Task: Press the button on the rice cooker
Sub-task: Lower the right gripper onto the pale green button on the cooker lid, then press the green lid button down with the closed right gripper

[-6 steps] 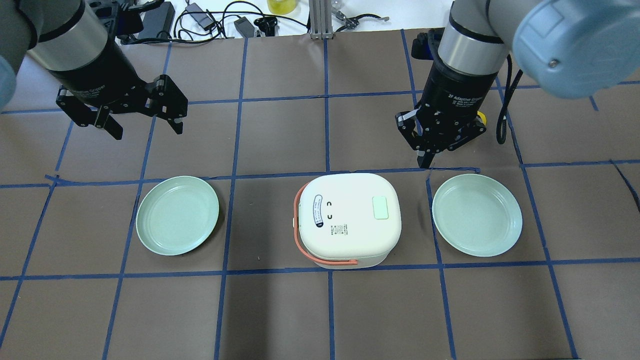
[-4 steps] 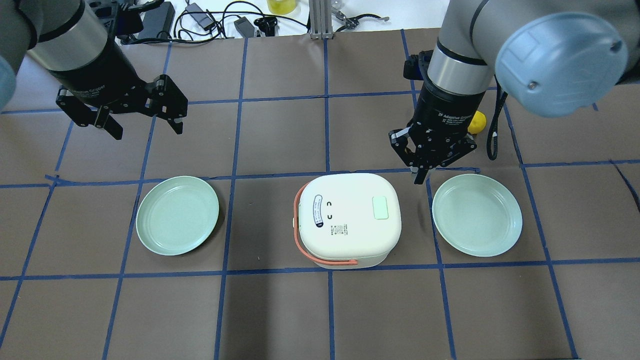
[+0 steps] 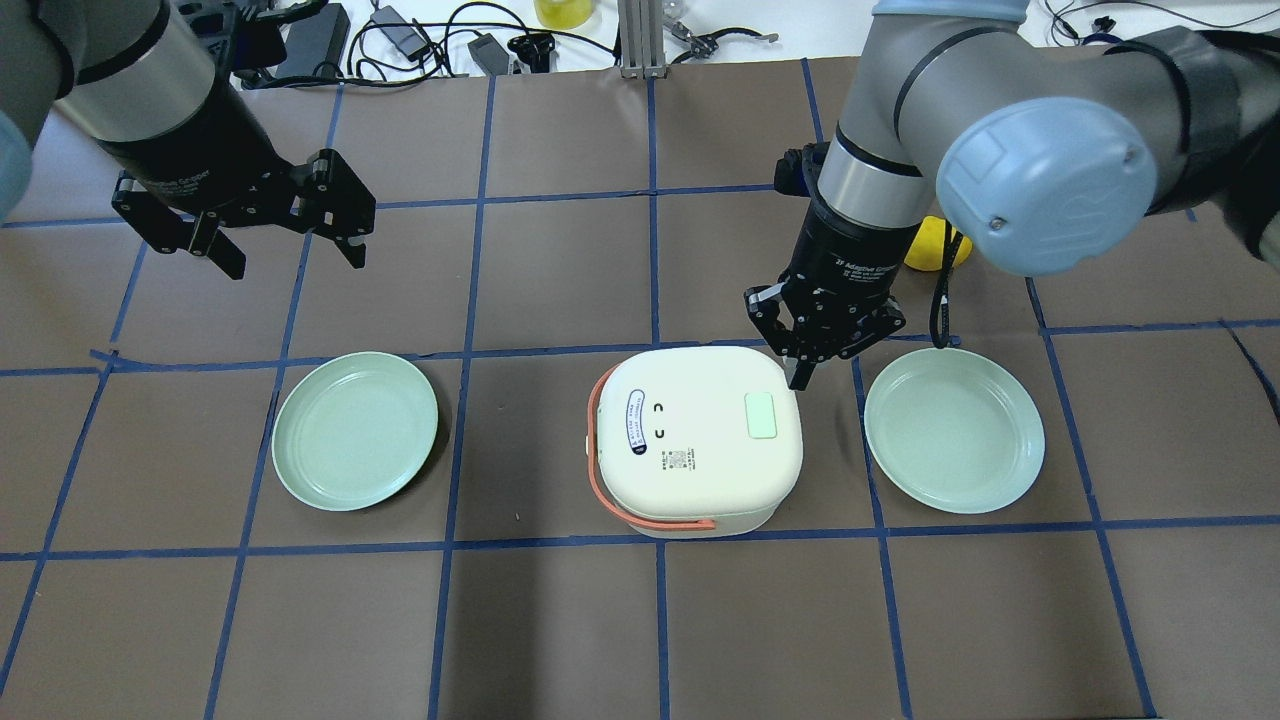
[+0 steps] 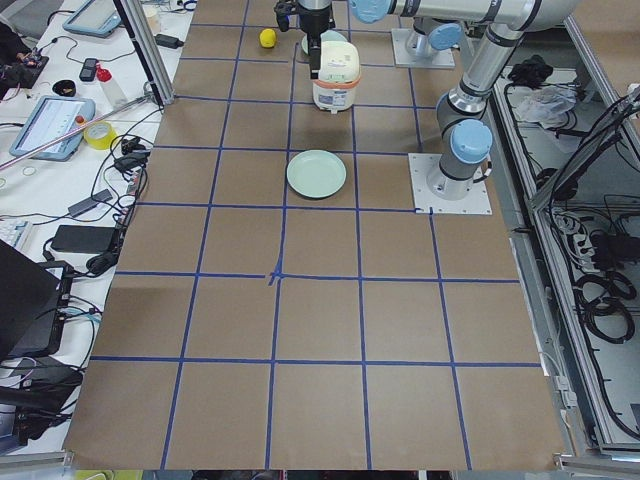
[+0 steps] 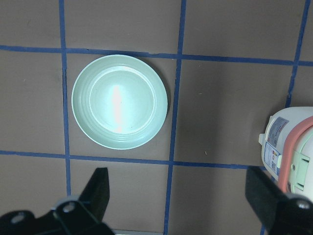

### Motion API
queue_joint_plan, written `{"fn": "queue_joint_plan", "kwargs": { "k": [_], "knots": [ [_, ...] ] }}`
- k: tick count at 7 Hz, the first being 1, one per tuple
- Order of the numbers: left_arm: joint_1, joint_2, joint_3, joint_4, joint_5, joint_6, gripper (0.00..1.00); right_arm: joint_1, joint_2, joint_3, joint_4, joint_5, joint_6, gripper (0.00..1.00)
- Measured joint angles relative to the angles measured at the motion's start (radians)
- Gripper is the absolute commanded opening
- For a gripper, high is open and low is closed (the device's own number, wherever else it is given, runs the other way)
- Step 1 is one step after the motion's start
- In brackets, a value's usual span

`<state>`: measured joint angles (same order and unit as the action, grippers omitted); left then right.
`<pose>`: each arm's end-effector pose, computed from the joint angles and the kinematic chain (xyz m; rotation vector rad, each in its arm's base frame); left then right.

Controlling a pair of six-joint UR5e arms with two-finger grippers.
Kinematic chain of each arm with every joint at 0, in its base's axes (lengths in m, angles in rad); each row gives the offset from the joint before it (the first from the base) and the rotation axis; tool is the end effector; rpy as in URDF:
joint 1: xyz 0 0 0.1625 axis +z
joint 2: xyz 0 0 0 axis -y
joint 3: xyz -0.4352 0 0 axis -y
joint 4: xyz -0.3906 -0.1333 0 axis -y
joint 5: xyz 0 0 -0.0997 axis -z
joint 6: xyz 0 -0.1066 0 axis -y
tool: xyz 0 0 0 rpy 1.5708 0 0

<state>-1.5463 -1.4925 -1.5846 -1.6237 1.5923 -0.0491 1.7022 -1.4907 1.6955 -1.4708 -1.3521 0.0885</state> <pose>-0.1198 -0.4597 0.5161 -0.1150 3.1181 -0.0185 0.2181 -0.4565 0.3877 -0.0134 2.9207 0.4810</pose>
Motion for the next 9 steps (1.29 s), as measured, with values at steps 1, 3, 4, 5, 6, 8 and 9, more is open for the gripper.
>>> {"fn": "queue_joint_plan", "kwargs": {
  "k": [1,3,4,5,6,8,9],
  "knots": [
    [0.000,0.000,0.000,0.000,0.000,0.000,1.00,0.001,0.004,0.011,-0.011,0.012,-0.001,0.00],
    [0.000,0.000,0.000,-0.001,0.000,0.000,1.00,0.002,0.005,0.020,-0.019,0.052,-0.009,0.00],
    [0.000,0.000,0.000,-0.001,0.000,0.000,1.00,0.002,0.007,0.032,-0.027,0.060,-0.011,0.00],
    [0.000,0.000,0.000,0.000,0.000,0.000,1.00,0.002,0.008,0.050,-0.043,0.063,-0.009,0.00],
    [0.000,0.000,0.000,0.000,0.000,0.000,1.00,0.002,0.008,0.064,-0.054,0.064,-0.007,0.00],
    [0.000,0.000,0.000,0.000,0.000,0.000,1.00,0.002,0.012,0.073,-0.059,0.064,-0.003,0.00],
    [0.000,0.000,0.000,0.000,0.000,0.000,1.00,0.002,0.019,0.074,-0.060,0.065,-0.002,0.00]
  ]
}}
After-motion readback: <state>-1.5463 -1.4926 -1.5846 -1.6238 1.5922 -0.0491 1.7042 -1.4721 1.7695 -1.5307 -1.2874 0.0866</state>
